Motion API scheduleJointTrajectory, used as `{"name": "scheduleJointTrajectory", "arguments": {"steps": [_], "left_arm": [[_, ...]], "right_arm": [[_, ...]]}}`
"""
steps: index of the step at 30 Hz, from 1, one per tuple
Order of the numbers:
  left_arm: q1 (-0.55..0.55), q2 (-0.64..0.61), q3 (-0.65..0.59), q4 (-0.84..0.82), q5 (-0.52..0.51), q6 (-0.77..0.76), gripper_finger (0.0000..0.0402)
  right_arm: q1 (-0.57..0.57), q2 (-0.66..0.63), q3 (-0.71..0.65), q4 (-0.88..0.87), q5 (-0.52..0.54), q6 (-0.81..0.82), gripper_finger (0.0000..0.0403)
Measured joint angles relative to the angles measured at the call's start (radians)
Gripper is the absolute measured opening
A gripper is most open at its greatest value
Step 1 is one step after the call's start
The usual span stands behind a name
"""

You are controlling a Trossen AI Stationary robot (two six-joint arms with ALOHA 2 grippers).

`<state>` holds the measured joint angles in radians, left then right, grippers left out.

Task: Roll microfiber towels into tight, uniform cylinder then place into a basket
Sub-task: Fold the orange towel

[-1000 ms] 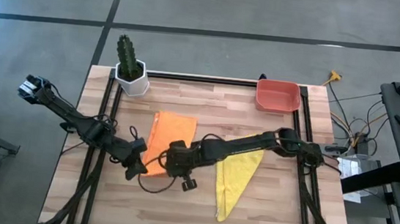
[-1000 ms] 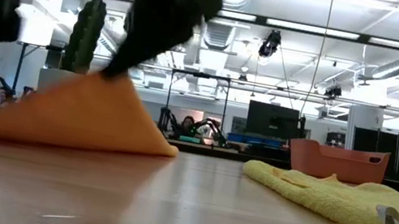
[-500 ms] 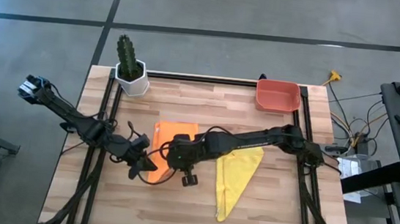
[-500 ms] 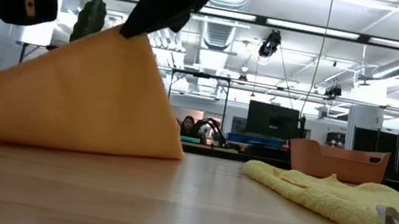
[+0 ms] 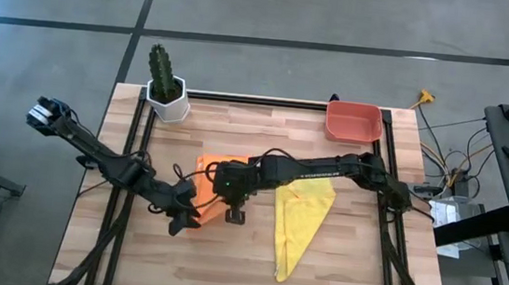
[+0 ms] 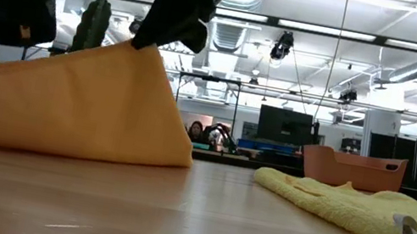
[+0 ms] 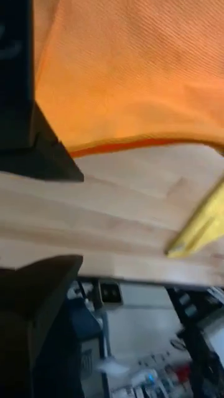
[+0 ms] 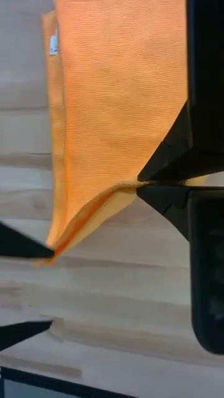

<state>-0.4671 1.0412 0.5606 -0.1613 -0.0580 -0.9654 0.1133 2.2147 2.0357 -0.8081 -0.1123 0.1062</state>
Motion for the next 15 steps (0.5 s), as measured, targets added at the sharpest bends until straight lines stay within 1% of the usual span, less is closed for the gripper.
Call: {"name": "scheduleJointTrajectory", "arguments": {"steps": [2,5,9,15], "left_arm": [[-0.002,0.026,0.000,-0.011,-0.001,0.025,0.0228],[-0.005,0.063,0.000,-0.028,-0.021,0.054,0.0254],[-0.005,0.090,0.003,-0.096,-0.035,0.046,0.0261],[-0.006,0.063,0.007,-0.112,-0.058,0.032,0.0262]], "right_arm": [[-0.006,0.000,0.000,-0.005,0.000,0.000,0.0009],[-0.011,0.000,0.000,-0.007,-0.011,0.000,0.0009],[-0.012,-0.002,0.000,-0.033,-0.045,-0.001,0.0009],[-0.013,-0.002,0.000,-0.054,-0.049,-0.025,0.0009]]}}
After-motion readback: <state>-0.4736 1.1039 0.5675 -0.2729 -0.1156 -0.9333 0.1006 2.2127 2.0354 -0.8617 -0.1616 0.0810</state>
